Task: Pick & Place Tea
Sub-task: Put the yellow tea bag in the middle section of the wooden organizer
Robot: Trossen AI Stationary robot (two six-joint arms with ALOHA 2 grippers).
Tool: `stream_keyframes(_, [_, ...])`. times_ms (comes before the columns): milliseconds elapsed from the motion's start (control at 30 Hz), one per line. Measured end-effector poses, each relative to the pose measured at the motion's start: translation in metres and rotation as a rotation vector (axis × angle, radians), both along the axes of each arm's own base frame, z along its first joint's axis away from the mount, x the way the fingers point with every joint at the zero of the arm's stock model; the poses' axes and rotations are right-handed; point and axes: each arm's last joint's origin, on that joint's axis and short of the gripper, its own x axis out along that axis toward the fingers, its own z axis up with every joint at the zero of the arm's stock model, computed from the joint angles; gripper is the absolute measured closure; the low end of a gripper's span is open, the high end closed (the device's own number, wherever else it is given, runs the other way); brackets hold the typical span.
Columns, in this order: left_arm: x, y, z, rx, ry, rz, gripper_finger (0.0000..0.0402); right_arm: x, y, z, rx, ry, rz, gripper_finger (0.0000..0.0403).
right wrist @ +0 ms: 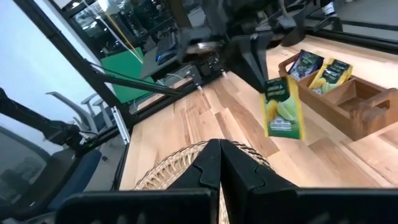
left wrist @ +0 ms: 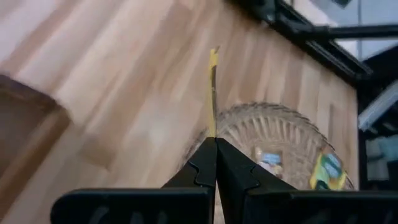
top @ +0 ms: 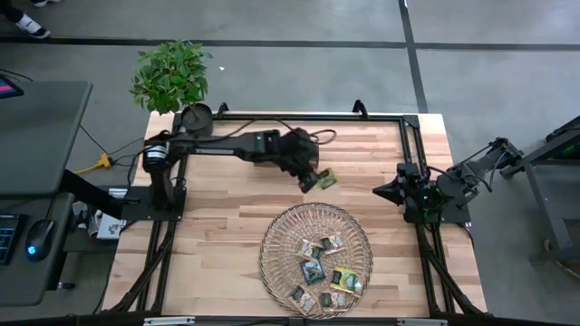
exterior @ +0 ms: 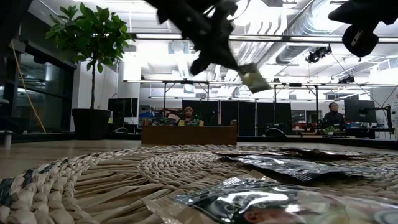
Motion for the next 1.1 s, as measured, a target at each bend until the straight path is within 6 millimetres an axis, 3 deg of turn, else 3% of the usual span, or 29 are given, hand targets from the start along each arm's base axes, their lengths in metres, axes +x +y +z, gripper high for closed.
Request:
stream_keyframes(200, [-0.041, 0.029, -0.005, 0.01, -0.02, -0.012, 0.0401, 0.0, -0.002, 0.0, -0.006, -0.004, -0.057, 0.0403])
stream_keyframes(633, [-0.103, 0.124, -0.019, 0.053, 0.062, -0.095, 0.0401, 0.001, -0.003, -0.001, 0.02, -0.009, -0.151, 0.0403])
stream_keyframes(867, [-0.123, 0.144, -0.022, 0.116, 0.084, -0.169, 0.0401, 0.005, -0.002, -0.003, 0.01, 0.004, -0.211, 0.0403])
stream_keyframes(1100, [-0.121, 0.151, -0.034, 0.153, 0.093, -0.232, 0.0401, 0.01, -0.001, -0.006, 0.012, 0.024, -0.257, 0.0403])
